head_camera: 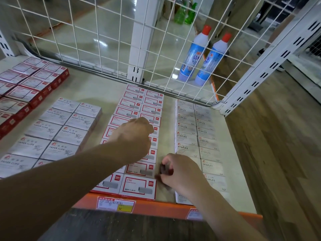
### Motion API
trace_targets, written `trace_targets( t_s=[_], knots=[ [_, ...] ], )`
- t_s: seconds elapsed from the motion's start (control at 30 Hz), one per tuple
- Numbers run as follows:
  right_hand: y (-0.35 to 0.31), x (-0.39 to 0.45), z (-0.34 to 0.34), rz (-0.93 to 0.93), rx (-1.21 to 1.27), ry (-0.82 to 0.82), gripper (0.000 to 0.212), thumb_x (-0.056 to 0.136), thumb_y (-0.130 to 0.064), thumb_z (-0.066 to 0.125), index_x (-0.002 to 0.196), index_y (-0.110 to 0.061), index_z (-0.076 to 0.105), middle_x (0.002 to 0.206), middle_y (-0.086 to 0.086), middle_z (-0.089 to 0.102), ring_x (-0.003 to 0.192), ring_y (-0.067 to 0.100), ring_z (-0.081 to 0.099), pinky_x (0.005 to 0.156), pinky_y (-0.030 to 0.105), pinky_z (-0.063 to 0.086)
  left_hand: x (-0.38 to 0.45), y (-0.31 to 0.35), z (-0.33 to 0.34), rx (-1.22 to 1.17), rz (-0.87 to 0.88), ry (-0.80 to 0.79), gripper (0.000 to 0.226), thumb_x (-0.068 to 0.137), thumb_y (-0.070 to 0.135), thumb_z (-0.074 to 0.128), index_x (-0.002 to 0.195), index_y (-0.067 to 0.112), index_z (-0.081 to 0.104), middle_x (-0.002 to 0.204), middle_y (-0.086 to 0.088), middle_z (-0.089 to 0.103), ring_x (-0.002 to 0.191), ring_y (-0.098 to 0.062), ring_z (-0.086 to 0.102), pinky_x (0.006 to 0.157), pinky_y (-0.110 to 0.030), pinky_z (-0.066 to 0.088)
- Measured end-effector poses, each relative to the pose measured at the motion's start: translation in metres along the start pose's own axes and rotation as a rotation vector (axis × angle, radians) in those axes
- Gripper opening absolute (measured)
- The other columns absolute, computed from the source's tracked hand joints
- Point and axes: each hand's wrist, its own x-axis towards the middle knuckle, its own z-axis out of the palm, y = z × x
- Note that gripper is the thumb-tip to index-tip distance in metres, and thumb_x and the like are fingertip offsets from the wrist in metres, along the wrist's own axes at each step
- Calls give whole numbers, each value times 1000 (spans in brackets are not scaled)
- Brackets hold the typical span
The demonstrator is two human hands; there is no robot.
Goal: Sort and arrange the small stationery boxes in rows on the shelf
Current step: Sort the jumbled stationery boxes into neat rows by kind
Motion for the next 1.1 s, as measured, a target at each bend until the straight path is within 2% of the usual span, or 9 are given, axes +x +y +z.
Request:
trace_targets(
  t_s=[0.53,0.7,1.1],
  knots=[
    [-2,-13,-2,-38,6,-82,41,84,-29,63,122,-29,48,106,-9,62,99,10,56,84,24,46,-1,0,6,-26,13,6,39,94,14,47,132,22,48,140,5,41,126,-13,41,104,-29,37],
    [-3,-16,-4,-40,44,-89,44,86,-32,61,128,-28,48,113,-9,60,104,10,56,83,19,40,-1,2,7,-30,4,5,39,93,12,46,131,21,49,139,5,42,124,-14,43,101,-29,39],
    [-1,-17,-5,-1,72,-106,42,88,-31,59,129,-27,49,115,-8,61,106,10,56,88,21,41,1,3,13,-31,33,23,35,93,16,47,128,21,51,137,5,45,120,-13,45,94,-25,38]
  ],
)
